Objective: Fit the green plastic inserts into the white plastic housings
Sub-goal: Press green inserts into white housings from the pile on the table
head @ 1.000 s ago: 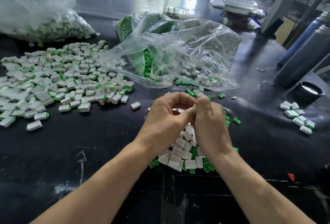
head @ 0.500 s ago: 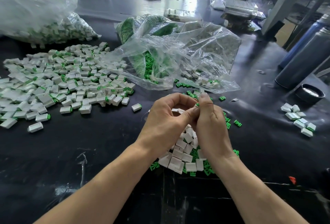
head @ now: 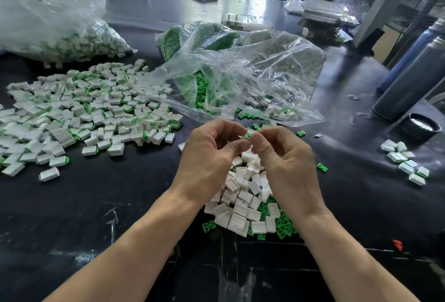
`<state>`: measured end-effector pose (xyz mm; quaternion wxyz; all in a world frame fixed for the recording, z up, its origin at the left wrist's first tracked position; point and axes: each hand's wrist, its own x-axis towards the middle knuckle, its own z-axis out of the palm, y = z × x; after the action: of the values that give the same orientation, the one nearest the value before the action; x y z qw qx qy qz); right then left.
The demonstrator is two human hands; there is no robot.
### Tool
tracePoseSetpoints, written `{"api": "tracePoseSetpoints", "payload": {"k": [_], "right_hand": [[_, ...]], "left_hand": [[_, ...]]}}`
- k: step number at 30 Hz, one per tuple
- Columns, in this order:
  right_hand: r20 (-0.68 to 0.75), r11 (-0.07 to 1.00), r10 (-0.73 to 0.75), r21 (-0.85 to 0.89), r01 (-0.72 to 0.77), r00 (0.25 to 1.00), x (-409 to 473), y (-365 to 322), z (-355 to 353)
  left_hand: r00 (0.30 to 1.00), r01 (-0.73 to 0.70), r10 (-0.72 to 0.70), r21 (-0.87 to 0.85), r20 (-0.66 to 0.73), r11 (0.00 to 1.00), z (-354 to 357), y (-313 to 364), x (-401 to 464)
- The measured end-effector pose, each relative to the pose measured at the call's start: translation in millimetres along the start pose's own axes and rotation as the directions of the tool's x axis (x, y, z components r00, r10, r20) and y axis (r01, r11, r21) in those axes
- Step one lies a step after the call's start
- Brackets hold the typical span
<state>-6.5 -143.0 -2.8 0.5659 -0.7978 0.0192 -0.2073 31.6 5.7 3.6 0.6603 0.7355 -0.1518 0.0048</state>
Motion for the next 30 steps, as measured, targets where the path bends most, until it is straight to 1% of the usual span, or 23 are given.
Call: {"api": "tracePoseSetpoints", "payload": {"k": [4, 8, 13, 15, 18, 21, 23, 27, 30], "right_hand": [[-0.003, 1.000, 0.021, -0.004, -0.021, 1.000, 0, 2, -1], [0.000, 0.999, 0.037, -0.030, -0.037, 0.999, 1, 4, 0], [-0.013, 0.997, 0.049, -0.062, -0.049, 0.999, 1, 3, 0], [-0.045, 0.996, 0.065, -0.066, -0.068, 0.997, 2, 4, -2], [-0.082, 0.993, 0.094, -0.067, -0.100, 0.992, 5, 5, -5], [-0.088, 0.988, 0.102, -0.106, -0.111, 0.991, 7, 7, -8], [-0.084, 0.983, 0.105, -0.141, -0.117, 0.991, 8, 9, -10], [-0.100, 0.974, 0.096, -0.195, -0.114, 0.990, 10, 12, -15], [-0.115, 0.972, 0.094, -0.202, -0.116, 0.989, 13, 12, -19]], "left_hand": [[0.998, -0.064, 0.068, 0.188, -0.010, 0.980, 0, 0, -2], [0.988, -0.147, 0.156, 0.358, 0.004, 0.922, -2, 1, -2], [0.983, -0.172, 0.184, 0.509, 0.027, 0.843, -7, 5, -2], [0.985, -0.138, 0.173, 0.588, -0.003, 0.797, -16, 3, 2], [0.987, 0.008, 0.109, 0.723, -0.115, 0.691, -34, -4, 12], [0.976, 0.170, 0.008, 0.781, -0.219, 0.600, -46, -8, 20], [0.967, 0.236, -0.054, 0.803, -0.248, 0.547, -49, -8, 22], [0.956, 0.291, -0.123, 0.827, -0.265, 0.481, -51, -7, 24], [0.952, 0.306, -0.149, 0.825, -0.267, 0.474, -51, -5, 24]]}}
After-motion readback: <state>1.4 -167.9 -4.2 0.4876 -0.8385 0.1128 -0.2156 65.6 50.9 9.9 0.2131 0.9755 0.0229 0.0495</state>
